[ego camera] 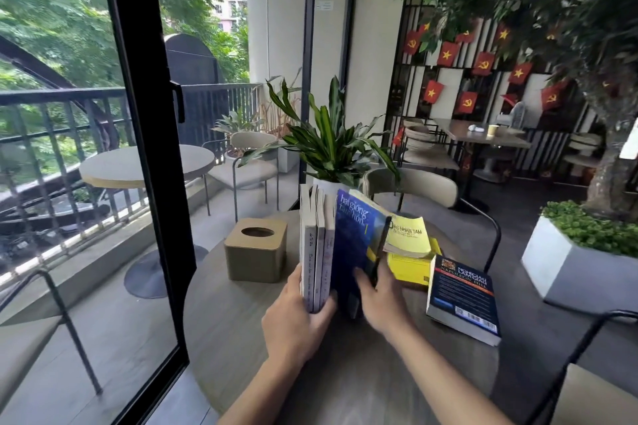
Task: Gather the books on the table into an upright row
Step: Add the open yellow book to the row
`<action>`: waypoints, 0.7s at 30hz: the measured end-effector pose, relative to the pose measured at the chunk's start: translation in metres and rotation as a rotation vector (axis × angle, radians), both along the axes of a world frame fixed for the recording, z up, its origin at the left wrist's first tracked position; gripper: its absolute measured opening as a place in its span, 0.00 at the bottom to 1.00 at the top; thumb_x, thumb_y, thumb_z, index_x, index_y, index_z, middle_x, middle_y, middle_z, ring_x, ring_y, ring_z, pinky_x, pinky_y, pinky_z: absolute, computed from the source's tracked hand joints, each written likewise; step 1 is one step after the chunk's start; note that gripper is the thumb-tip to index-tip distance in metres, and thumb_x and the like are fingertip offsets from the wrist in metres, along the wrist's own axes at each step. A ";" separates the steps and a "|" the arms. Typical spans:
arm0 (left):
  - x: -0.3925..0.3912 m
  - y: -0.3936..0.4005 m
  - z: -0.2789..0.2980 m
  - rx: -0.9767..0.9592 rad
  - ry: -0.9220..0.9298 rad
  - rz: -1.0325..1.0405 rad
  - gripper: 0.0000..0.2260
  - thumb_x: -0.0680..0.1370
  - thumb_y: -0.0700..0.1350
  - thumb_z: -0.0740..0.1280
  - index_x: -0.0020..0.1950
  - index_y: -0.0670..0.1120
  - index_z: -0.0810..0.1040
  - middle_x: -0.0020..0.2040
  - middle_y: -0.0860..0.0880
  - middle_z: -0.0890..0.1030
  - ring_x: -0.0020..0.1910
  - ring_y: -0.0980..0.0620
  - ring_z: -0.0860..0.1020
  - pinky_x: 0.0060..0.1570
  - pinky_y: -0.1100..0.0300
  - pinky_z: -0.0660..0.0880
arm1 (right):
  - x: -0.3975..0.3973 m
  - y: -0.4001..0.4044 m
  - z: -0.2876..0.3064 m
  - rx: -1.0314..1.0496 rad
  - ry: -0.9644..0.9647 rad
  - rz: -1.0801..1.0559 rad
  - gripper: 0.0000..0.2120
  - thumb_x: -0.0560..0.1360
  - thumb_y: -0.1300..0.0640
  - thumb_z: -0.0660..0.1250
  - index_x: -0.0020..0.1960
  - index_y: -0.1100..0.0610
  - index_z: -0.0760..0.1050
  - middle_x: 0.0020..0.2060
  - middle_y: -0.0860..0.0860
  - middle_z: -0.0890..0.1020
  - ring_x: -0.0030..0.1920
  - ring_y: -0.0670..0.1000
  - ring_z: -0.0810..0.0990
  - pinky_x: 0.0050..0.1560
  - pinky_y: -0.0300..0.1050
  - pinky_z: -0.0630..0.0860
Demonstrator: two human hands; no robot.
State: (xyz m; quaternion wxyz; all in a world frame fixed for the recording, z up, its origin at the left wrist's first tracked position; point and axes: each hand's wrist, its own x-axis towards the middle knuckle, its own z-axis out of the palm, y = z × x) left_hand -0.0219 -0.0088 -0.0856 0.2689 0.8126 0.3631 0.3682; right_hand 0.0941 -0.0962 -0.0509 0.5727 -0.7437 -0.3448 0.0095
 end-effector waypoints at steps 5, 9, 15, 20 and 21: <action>-0.010 0.018 0.005 -0.148 -0.117 -0.249 0.35 0.68 0.78 0.55 0.73 0.66 0.63 0.63 0.61 0.79 0.56 0.59 0.79 0.56 0.56 0.75 | -0.012 0.008 -0.005 -0.123 0.030 0.138 0.22 0.80 0.60 0.60 0.73 0.51 0.62 0.57 0.45 0.77 0.59 0.49 0.76 0.54 0.39 0.68; -0.010 0.023 0.042 -0.151 -0.247 -0.351 0.40 0.66 0.78 0.61 0.75 0.65 0.60 0.69 0.60 0.75 0.64 0.57 0.75 0.65 0.49 0.72 | -0.027 0.005 0.006 -0.141 -0.081 0.342 0.32 0.74 0.64 0.65 0.73 0.45 0.59 0.62 0.38 0.73 0.63 0.39 0.73 0.59 0.31 0.68; -0.001 0.022 0.092 -0.096 -0.298 -0.331 0.34 0.62 0.73 0.71 0.64 0.76 0.59 0.62 0.67 0.73 0.62 0.62 0.73 0.60 0.60 0.70 | -0.046 0.025 0.005 0.019 -0.161 0.275 0.40 0.59 0.60 0.78 0.63 0.43 0.62 0.57 0.29 0.72 0.59 0.28 0.71 0.55 0.22 0.67; 0.012 0.016 0.092 -0.040 -0.238 -0.190 0.38 0.62 0.64 0.78 0.69 0.59 0.68 0.53 0.65 0.73 0.53 0.62 0.74 0.49 0.63 0.68 | -0.061 0.036 -0.004 0.025 -0.070 0.006 0.30 0.66 0.54 0.75 0.63 0.43 0.66 0.47 0.33 0.75 0.52 0.29 0.76 0.43 0.23 0.69; 0.015 0.016 0.090 -0.034 -0.220 -0.151 0.37 0.63 0.61 0.78 0.69 0.56 0.69 0.54 0.62 0.75 0.53 0.58 0.76 0.47 0.62 0.68 | -0.063 0.037 -0.003 0.048 -0.090 -0.021 0.27 0.66 0.55 0.74 0.61 0.44 0.67 0.43 0.33 0.75 0.47 0.26 0.75 0.40 0.22 0.68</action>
